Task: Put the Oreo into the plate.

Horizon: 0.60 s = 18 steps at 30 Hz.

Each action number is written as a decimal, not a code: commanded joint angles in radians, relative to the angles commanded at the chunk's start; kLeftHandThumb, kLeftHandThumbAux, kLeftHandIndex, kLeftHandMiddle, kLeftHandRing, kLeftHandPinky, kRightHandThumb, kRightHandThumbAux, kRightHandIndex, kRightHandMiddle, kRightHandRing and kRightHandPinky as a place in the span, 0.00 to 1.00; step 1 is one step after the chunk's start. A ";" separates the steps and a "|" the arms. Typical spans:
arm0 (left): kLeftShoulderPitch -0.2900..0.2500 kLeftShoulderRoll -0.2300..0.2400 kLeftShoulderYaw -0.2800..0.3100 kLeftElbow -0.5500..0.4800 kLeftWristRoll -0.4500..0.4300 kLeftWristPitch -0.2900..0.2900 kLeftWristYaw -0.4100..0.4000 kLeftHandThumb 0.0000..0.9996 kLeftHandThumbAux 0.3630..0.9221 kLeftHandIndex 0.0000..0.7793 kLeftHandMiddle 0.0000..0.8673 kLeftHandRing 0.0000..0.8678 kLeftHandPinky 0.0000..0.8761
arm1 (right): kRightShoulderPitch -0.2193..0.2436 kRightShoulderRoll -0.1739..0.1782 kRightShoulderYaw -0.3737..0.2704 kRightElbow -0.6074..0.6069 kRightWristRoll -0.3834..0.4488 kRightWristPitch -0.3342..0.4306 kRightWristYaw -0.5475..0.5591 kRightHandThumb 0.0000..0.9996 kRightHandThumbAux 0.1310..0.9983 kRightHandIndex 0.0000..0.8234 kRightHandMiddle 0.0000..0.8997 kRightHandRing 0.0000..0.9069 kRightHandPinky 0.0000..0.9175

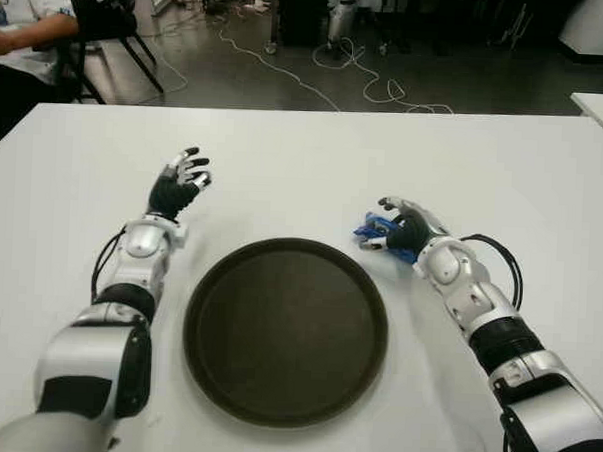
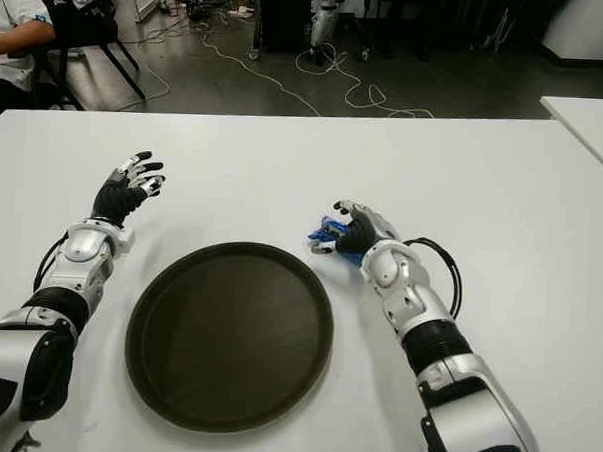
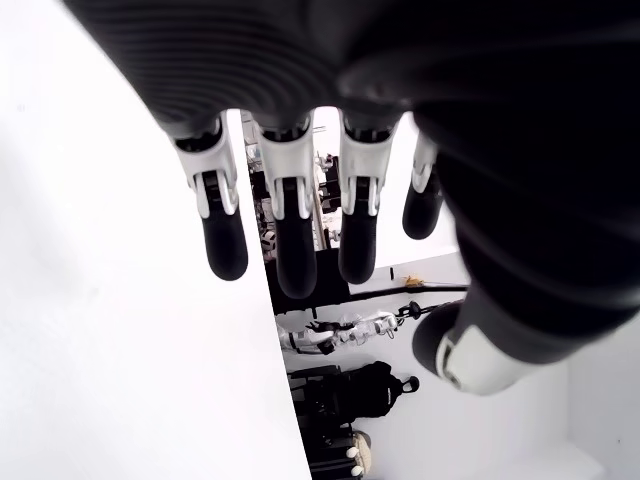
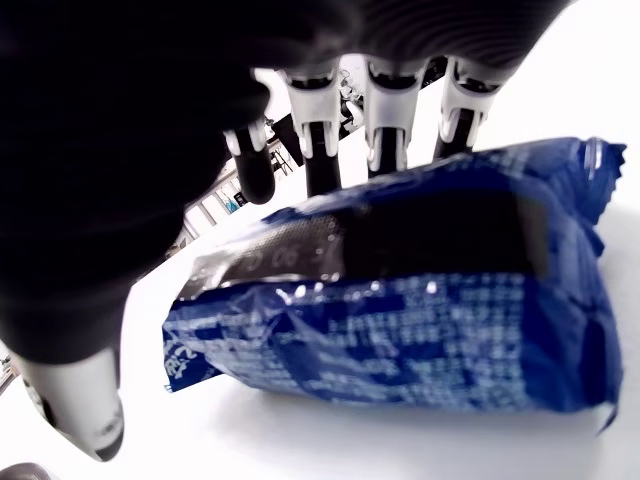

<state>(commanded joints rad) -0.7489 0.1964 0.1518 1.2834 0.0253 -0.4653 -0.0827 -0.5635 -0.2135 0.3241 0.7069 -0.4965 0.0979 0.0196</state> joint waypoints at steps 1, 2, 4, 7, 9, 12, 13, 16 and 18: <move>0.000 0.000 0.000 0.000 0.000 0.001 0.000 0.16 0.55 0.13 0.23 0.23 0.24 | 0.000 0.000 0.000 -0.001 0.000 0.001 0.000 0.00 0.64 0.20 0.21 0.19 0.18; -0.001 0.000 0.001 0.001 -0.001 0.003 -0.002 0.16 0.55 0.13 0.23 0.23 0.24 | 0.003 0.001 -0.003 -0.004 0.004 -0.003 -0.001 0.00 0.64 0.20 0.21 0.19 0.17; -0.001 0.000 0.003 0.001 -0.004 0.006 -0.005 0.16 0.56 0.13 0.23 0.23 0.24 | 0.006 0.001 -0.007 -0.007 0.009 -0.009 -0.003 0.00 0.65 0.19 0.20 0.18 0.16; -0.001 0.000 0.004 0.001 -0.006 0.007 -0.008 0.16 0.57 0.13 0.23 0.23 0.24 | 0.008 0.001 -0.009 -0.009 0.012 -0.012 -0.002 0.00 0.66 0.18 0.19 0.17 0.15; -0.001 0.000 0.004 0.001 -0.006 0.007 -0.008 0.17 0.57 0.13 0.23 0.23 0.25 | 0.008 0.001 -0.010 -0.011 0.012 -0.012 -0.001 0.00 0.66 0.18 0.19 0.17 0.15; 0.000 0.000 0.004 0.001 -0.004 0.000 -0.006 0.17 0.57 0.13 0.23 0.23 0.24 | 0.005 -0.002 -0.003 -0.008 0.002 -0.003 0.002 0.00 0.65 0.18 0.19 0.18 0.16; 0.000 0.000 0.004 0.001 -0.003 -0.003 -0.005 0.17 0.57 0.14 0.23 0.23 0.24 | 0.005 -0.003 -0.003 -0.009 0.001 -0.002 0.002 0.00 0.65 0.18 0.19 0.18 0.16; 0.001 0.001 0.002 0.000 0.000 -0.009 -0.001 0.18 0.57 0.14 0.23 0.23 0.25 | 0.008 -0.004 -0.004 -0.011 0.002 -0.005 0.000 0.00 0.65 0.19 0.19 0.18 0.16; 0.002 0.001 0.001 0.000 0.002 -0.010 0.000 0.18 0.57 0.15 0.23 0.23 0.25 | 0.010 -0.005 -0.005 -0.014 0.002 -0.006 -0.001 0.00 0.65 0.20 0.19 0.18 0.15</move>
<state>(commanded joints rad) -0.7472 0.1976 0.1524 1.2833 0.0272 -0.4754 -0.0828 -0.5537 -0.2181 0.3193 0.6934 -0.4949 0.0921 0.0189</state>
